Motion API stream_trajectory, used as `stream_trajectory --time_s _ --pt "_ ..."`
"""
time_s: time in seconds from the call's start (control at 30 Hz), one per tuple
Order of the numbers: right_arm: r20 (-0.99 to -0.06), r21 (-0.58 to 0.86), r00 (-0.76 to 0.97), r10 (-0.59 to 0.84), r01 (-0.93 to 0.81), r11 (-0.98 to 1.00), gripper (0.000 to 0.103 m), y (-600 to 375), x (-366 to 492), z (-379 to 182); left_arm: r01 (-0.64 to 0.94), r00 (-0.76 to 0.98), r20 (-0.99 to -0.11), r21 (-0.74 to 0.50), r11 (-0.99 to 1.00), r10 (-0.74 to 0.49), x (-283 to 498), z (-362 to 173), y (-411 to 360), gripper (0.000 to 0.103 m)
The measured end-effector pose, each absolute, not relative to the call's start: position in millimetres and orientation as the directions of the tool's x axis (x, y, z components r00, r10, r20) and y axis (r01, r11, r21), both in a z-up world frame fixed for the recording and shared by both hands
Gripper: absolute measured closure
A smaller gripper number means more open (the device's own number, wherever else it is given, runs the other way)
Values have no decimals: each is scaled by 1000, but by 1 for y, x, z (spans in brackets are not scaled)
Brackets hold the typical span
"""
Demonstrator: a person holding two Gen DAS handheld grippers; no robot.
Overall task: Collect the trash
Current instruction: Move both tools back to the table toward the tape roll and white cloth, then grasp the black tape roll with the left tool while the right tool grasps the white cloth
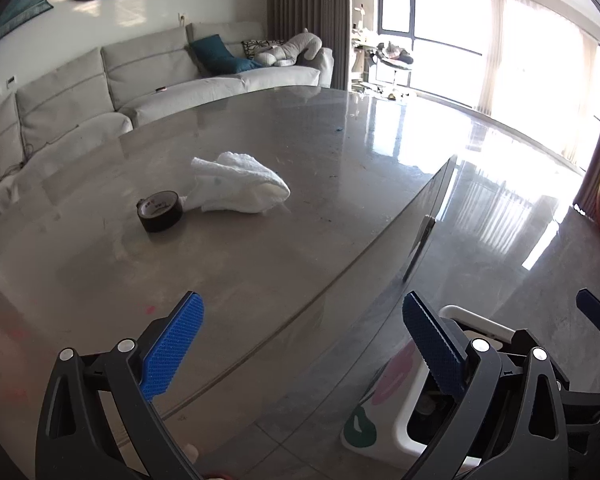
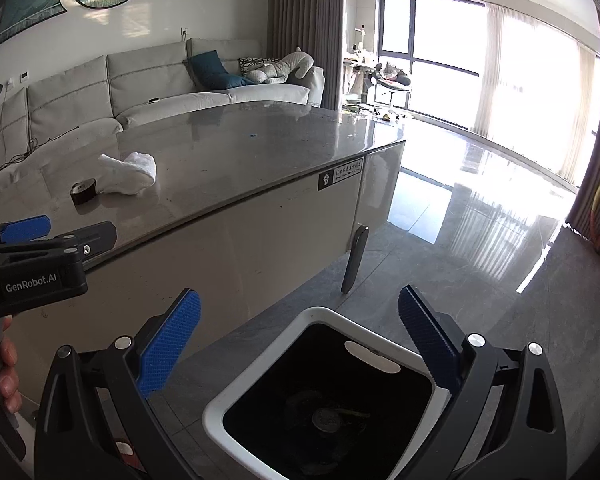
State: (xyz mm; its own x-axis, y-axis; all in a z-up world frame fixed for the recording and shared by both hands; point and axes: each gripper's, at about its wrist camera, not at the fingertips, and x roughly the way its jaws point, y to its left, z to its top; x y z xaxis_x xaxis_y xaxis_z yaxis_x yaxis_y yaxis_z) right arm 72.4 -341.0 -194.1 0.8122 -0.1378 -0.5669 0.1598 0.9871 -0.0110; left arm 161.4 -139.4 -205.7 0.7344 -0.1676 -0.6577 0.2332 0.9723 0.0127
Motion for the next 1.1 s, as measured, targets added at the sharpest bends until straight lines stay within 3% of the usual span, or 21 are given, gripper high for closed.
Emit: stream_trajectory --time_s 0.53,0.93,1.03,1.1 --pt "-461 18 887 5 3 1000 5 -270 147 -145 92 716 -692 -34 995 -90 225 -178 -56 5" --pt "-466 26 883 60 -54 998 5 -232 225 -157 50 738 -675 41 998 -9 286 -196 -28 5" --pt "-479 56 875 71 -50 997 5 -233 242 -165 86 662 -748 23 996 -40 308 -207 -22 5" --pt "-493 75 866 78 -47 996 5 -234 252 -170 85 663 -749 48 995 -20 318 -213 -17 5"
